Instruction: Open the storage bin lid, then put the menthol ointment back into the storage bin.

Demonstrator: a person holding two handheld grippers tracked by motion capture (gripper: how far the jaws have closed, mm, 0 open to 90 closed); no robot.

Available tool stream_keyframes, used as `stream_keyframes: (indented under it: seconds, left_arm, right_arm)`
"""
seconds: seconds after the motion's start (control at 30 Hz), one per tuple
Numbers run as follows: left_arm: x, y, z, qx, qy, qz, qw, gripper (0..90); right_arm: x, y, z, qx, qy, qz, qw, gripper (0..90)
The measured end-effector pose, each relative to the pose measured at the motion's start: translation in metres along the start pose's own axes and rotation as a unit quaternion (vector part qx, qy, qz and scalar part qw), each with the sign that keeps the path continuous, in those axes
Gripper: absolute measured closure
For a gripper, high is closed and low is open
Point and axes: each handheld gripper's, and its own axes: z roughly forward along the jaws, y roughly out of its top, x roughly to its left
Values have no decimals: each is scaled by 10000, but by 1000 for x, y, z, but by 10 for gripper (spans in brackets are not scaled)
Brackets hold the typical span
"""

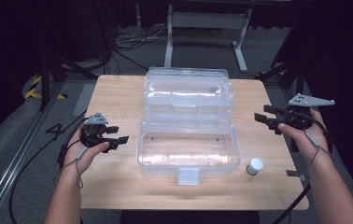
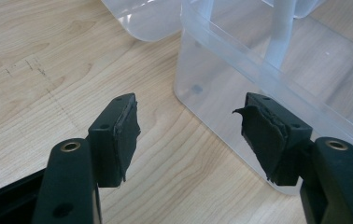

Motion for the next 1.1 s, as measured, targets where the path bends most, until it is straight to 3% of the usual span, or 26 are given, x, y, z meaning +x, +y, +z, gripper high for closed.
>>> stream_keyframes:
  seconds: [0.53, 1.1]
  left_arm:
    - [-1, -2, 1, 54, -46, -44, 10000, 371]
    - [3, -5, 2, 56, -66, -141, 9999, 368]
  right_arm:
    - [9, -24, 0, 543, 141, -132, 9983, 398]
    - [15, -52, 1, 1198, 296, -348, 9917, 380]
